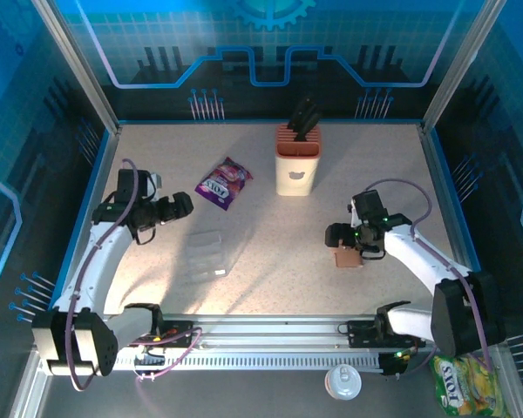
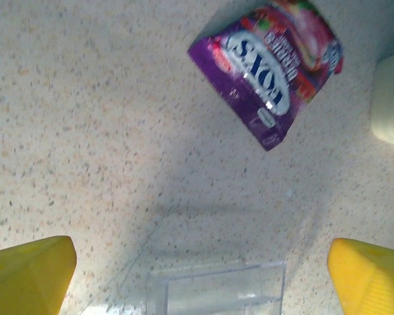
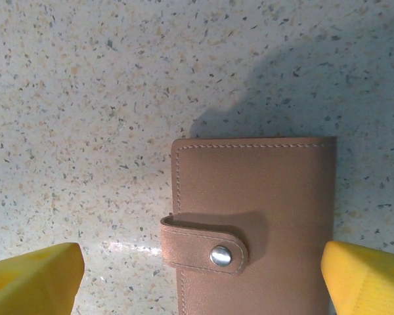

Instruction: Take the credit cards out of the card holder

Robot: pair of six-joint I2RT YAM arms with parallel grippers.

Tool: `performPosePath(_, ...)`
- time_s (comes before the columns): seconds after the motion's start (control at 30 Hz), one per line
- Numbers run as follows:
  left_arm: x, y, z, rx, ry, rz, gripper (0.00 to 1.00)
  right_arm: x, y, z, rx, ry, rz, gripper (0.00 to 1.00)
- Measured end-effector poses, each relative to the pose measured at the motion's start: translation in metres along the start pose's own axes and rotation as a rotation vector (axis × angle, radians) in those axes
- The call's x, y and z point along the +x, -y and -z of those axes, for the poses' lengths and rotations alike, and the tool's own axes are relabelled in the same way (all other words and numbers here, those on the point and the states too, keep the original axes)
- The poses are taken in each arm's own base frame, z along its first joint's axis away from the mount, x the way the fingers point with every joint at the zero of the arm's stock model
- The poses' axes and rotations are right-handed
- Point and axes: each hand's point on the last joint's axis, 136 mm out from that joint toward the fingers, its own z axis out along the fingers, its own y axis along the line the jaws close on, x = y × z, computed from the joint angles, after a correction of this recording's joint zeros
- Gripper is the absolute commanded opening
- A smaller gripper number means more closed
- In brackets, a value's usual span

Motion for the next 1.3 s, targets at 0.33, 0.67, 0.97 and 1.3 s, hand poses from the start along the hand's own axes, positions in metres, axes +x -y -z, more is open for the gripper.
performPosePath(0.33,0.05,0.011,-0.011,-0.006,-0.12,0.079,0.83,0.0,-0.003,0.001,0.001,-0.011,0.013,0.95)
performPosePath(0.67,0.09,-0.012,-0.034,-0.095,-0.201,0.106,0.47,0.0,-0.002,0.001,0.005,-0.009,0.022,0.94)
performPosePath(0.97,0.094,-0.021,-0.052,-0.137,-0.22,0.087,0.28,0.001,0.001,0.005,0.023,-0.002,0.021,0.95)
performPosePath(1.3,0.091,-0.023,-0.058,-0.146,-0.212,0.044,0.17,0.001,0.002,0.01,0.023,0.01,0.018,0.95)
